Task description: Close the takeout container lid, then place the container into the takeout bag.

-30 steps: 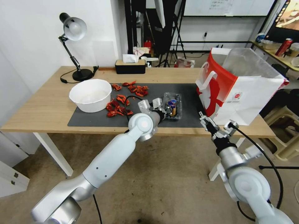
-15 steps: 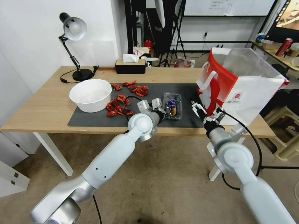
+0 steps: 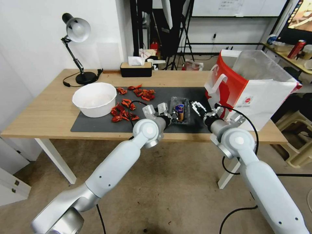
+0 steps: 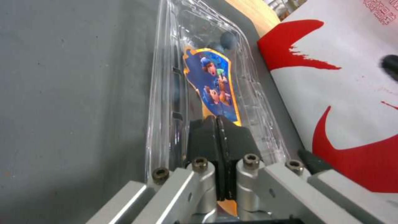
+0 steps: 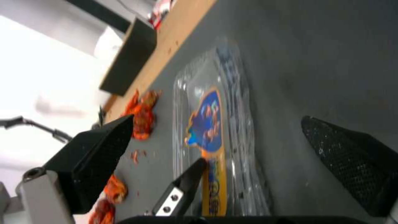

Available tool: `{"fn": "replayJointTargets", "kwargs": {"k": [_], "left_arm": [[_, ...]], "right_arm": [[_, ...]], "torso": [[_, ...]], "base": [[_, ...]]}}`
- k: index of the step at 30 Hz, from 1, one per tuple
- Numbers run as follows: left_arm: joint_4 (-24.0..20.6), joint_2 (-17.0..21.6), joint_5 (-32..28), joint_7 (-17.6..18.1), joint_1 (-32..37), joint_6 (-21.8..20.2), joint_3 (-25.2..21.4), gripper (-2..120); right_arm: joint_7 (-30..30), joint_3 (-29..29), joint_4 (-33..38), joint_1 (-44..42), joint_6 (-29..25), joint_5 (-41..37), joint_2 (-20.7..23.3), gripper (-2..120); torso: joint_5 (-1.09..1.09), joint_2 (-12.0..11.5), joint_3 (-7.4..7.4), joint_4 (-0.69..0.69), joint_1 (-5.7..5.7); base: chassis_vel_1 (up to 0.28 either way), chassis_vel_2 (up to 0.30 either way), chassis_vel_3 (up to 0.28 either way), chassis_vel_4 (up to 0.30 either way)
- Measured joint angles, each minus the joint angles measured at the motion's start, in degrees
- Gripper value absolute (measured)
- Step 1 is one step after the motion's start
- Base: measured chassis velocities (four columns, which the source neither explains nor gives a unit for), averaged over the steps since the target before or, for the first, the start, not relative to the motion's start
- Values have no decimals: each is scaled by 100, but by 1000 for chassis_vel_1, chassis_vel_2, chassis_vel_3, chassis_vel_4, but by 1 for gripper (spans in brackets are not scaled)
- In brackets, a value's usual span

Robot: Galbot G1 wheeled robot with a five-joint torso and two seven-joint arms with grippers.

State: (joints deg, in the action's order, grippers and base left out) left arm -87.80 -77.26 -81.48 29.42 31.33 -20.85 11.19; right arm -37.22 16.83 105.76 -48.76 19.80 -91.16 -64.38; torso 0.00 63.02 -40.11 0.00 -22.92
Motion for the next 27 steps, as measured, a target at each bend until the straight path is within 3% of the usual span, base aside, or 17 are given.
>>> {"fn": "replayJointTargets", "kwargs": {"k": [6,10,12,15,16,18,20,24,27], "left_arm": [[0,6,-1,-18,0,2,-1,0],[-7,9,-1,-24,3,4,-2,0],[-28,19,-3,-27,10,6,-1,0],[-37,24,-3,-31,13,10,1,0],[-49,27,-4,-36,18,19,4,0],[-53,28,-5,-38,20,22,4,0],[-64,33,-6,-51,25,26,7,0],[-66,33,-6,-61,28,29,8,0],[-75,28,-7,-76,34,37,9,0]], "right_arm": [[-240,-22,-219,267,359,-329,-58,99],[-361,-27,-421,440,574,-558,-103,90],[-518,-32,-567,575,779,-791,-146,80],[-620,-33,-639,640,887,-929,-173,75],[-750,-32,-719,718,977,-1049,-209,67],[-808,-33,-752,747,1021,-1086,-223,63],[-927,-33,-838,808,1093,-1166,-258,51],[-960,-32,-892,828,1115,-1187,-276,43],[-954,-20,-967,839,1145,-1198,-304,27]], "torso": [[0,0,0,0,0],[0,0,0,0,0],[0,0,0,0,0],[0,0,0,0,0],[0,0,0,0,0],[0,0,0,0,0],[0,0,0,0,0],[0,0,0,0,0],[0,0,0,0,0]], "base": [[0,0,0,0],[0,0,0,0],[0,0,0,0],[0,0,0,0],[0,0,0,0],[0,0,0,0],[0,0,0,0],[0,0,0,0],[0,0,0,0]]}}
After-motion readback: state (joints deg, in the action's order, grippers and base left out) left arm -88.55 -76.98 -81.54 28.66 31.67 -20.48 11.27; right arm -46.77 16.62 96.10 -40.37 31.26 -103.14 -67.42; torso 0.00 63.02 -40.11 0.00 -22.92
